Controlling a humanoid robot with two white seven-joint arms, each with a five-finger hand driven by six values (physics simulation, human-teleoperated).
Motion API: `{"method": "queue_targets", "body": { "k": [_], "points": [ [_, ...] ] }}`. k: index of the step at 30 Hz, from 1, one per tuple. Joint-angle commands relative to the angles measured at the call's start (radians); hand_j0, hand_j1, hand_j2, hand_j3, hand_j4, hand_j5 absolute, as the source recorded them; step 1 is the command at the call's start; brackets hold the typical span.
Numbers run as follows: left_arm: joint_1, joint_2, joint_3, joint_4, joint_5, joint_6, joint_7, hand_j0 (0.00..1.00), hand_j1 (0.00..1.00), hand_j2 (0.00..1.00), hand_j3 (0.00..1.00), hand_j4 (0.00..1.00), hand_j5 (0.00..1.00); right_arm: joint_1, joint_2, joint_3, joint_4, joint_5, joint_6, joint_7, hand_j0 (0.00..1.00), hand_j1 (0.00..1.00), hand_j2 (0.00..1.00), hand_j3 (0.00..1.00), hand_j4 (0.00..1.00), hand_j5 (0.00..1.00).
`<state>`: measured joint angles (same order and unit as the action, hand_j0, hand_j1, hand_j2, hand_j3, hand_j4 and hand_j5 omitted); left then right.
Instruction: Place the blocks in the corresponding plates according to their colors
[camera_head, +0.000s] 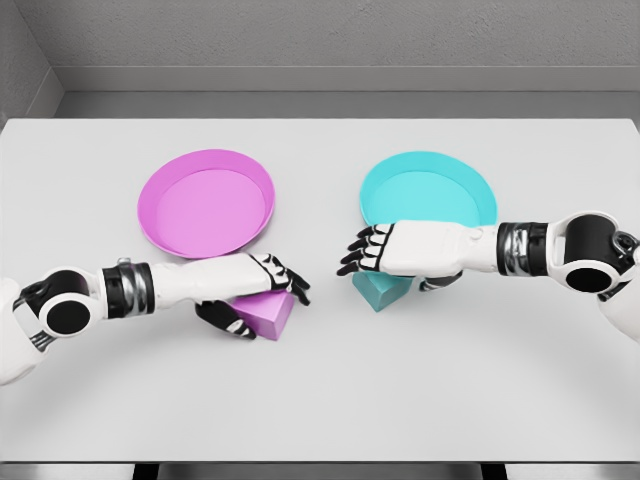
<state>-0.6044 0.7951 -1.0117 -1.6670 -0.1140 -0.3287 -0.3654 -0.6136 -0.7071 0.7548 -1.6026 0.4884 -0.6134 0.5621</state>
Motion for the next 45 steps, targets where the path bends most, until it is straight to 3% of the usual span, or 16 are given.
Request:
{"method": "queue_targets", "body": {
  "k": [1, 8, 13, 18, 25, 33, 36, 38, 40, 43, 45],
  "points": [
    [0.0, 0.0, -0.007, 0.0, -0.012, -0.013, 0.003, 0.58, 0.58, 0.58, 0.58, 0.58, 0.58, 0.002, 0.0, 0.0, 0.004, 0.003, 0.003, 0.005, 1.0, 1.0, 1.0, 1.0, 1.0, 1.0],
    [-0.012, 0.009, -0.005, 0.0, -0.003, -0.084, 0.003, 0.41, 0.41, 0.41, 0.41, 0.41, 0.41, 0.005, 0.046, 0.0, 0.05, 0.006, 0.003, 0.024, 1.0, 1.0, 1.0, 1.0, 1.0, 1.0],
    [-0.054, 0.029, 0.002, 0.0, 0.051, -0.153, 0.003, 0.41, 0.41, 0.41, 0.41, 0.41, 0.41, 0.006, 0.054, 0.001, 0.058, 0.029, 0.003, 0.024, 1.0, 1.0, 1.0, 1.0, 1.0, 1.0],
    [-0.08, 0.062, 0.044, 0.024, 0.057, -0.145, 0.005, 0.41, 0.41, 0.41, 0.41, 0.41, 0.41, 0.006, 0.049, -0.009, 0.058, 0.045, 0.003, 0.025, 0.83, 0.83, 0.83, 0.83, 0.83, 0.83],
    [-0.115, 0.058, 0.127, 0.147, 0.057, -0.142, 0.006, 0.41, 0.41, 0.41, 0.41, 0.41, 0.41, 0.006, 0.047, -0.012, 0.058, 0.035, 0.003, 0.024, 0.77, 0.77, 0.77, 0.77, 0.77, 0.77],
    [-0.195, -0.065, 0.153, 0.392, 0.045, -0.139, 0.003, 0.41, 0.41, 0.41, 0.41, 0.41, 0.41, 0.005, 0.054, -0.04, 0.05, 0.016, 0.003, 0.022, 0.72, 0.72, 0.72, 0.72, 0.72, 0.72],
    [-0.203, -0.074, 0.163, 0.446, 0.043, -0.139, 0.003, 0.42, 0.42, 0.42, 0.42, 0.42, 0.42, 0.005, 0.051, -0.049, 0.049, -0.033, 0.003, 0.022, 0.72, 0.72, 0.72, 0.72, 0.72, 0.72],
    [-0.204, -0.083, 0.165, 0.477, 0.042, -0.139, 0.003, 0.46, 0.46, 0.46, 0.46, 0.46, 0.46, 0.005, 0.051, -0.068, 0.049, -0.036, 0.003, 0.022, 0.72, 0.72, 0.72, 0.72, 0.72, 0.72],
    [-0.21, -0.111, 0.165, 0.524, 0.042, -0.138, 0.003, 0.57, 0.57, 0.57, 0.57, 0.57, 0.57, 0.003, 0.047, -0.069, 0.049, -0.07, 0.003, 0.022, 0.72, 0.72, 0.72, 0.72, 0.72, 0.72],
    [-0.212, -0.138, 0.165, 0.555, 0.043, -0.138, 0.003, 0.95, 0.95, 0.95, 0.95, 0.95, 0.95, 0.005, 0.041, -0.109, 0.049, -0.119, 0.003, 0.021, 0.72, 0.72, 0.72, 0.72, 0.72, 0.72],
    [-0.212, -0.142, 0.166, 0.564, 0.043, -0.132, 0.003, 1.0, 1.0, 1.0, 1.0, 1.0, 1.0, 0.006, 0.035, -0.152, 0.053, -0.16, 0.003, 0.021, 0.72, 0.72, 0.72, 0.72, 0.72, 0.72]
  ]
}}
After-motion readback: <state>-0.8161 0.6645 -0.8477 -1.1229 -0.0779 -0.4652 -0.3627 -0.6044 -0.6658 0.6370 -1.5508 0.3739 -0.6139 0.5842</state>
